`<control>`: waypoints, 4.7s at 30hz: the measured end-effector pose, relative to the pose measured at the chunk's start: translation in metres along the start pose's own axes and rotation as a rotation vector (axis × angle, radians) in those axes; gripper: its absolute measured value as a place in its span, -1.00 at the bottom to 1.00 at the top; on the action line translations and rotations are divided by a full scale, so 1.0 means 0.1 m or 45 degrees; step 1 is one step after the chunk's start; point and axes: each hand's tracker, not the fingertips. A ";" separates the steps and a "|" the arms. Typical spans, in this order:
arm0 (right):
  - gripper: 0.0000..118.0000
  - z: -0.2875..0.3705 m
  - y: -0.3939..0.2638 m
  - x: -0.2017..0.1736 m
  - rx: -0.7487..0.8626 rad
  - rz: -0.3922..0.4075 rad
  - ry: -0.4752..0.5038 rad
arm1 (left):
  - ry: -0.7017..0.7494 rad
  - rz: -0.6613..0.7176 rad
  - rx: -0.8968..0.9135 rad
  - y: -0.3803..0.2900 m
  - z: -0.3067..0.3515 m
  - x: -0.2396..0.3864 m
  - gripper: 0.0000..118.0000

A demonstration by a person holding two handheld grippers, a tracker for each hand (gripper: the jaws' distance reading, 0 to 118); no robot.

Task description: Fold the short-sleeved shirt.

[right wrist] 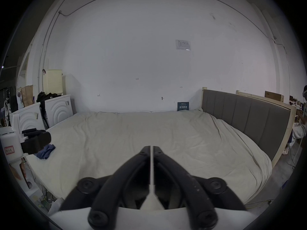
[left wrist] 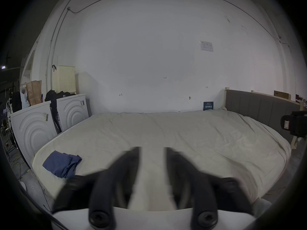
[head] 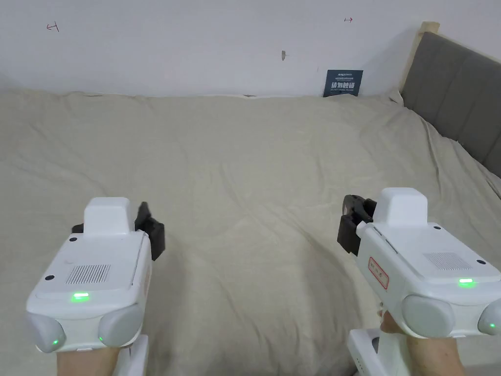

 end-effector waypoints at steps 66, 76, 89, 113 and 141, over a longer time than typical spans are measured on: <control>1.00 0.06 0.00 0.01 0.030 -0.035 0.044 | -0.004 -0.011 0.060 0.08 0.07 0.06 1.00; 1.00 0.05 0.00 0.00 0.033 -0.028 0.048 | -0.001 -0.018 0.068 0.09 0.08 0.06 1.00; 1.00 0.10 0.01 -0.02 0.031 -0.029 0.048 | 0.000 -0.017 0.064 0.07 0.09 0.07 1.00; 1.00 0.07 -0.01 0.02 0.032 -0.029 0.058 | 0.003 -0.025 0.064 0.06 0.11 0.08 1.00; 1.00 0.10 0.14 -0.04 -0.528 -0.307 0.108 | 0.005 0.089 -0.337 -0.23 0.16 0.22 1.00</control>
